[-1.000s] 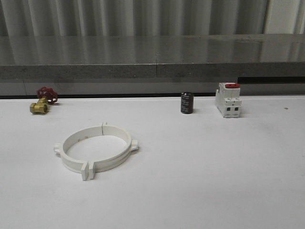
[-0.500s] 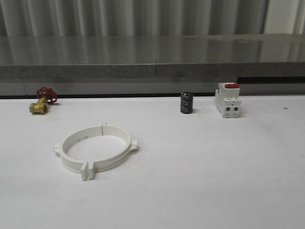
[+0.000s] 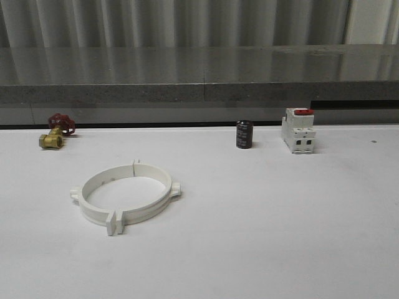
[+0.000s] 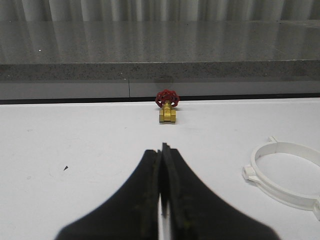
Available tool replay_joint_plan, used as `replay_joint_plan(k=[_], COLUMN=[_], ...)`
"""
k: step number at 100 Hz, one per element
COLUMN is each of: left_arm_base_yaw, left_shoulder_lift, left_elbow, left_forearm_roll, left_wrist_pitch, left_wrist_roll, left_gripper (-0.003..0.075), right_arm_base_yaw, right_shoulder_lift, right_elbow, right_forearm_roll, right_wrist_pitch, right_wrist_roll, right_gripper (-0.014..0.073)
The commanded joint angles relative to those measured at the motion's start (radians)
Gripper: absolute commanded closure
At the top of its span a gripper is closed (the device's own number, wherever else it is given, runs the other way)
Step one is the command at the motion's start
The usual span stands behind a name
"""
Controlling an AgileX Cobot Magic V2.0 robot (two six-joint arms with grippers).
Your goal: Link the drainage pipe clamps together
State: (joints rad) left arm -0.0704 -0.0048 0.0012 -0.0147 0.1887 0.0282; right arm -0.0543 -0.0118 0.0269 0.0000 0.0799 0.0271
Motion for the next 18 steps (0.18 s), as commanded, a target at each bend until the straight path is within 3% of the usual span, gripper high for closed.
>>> replay_joint_plan(k=[1, 18], left_arm_base_yaw=[0.001, 0.001], left_shoulder_lift=[-0.026, -0.026], left_elbow=[0.045, 0.045], left_forearm_roll=[0.001, 0.001], left_wrist_pitch=[-0.076, -0.076], left_wrist_roll=[-0.002, -0.002], left_gripper=[0.0741, 0.0741], right_arm_base_yaw=[-0.006, -0.006], right_shoulder_lift=[-0.013, -0.013], right_elbow=[-0.016, -0.016], right_forearm_roll=[0.000, 0.000], right_wrist_pitch=[-0.080, -0.080], right_wrist_roll=[-0.002, -0.002], right_gripper=[0.0659, 0.0659])
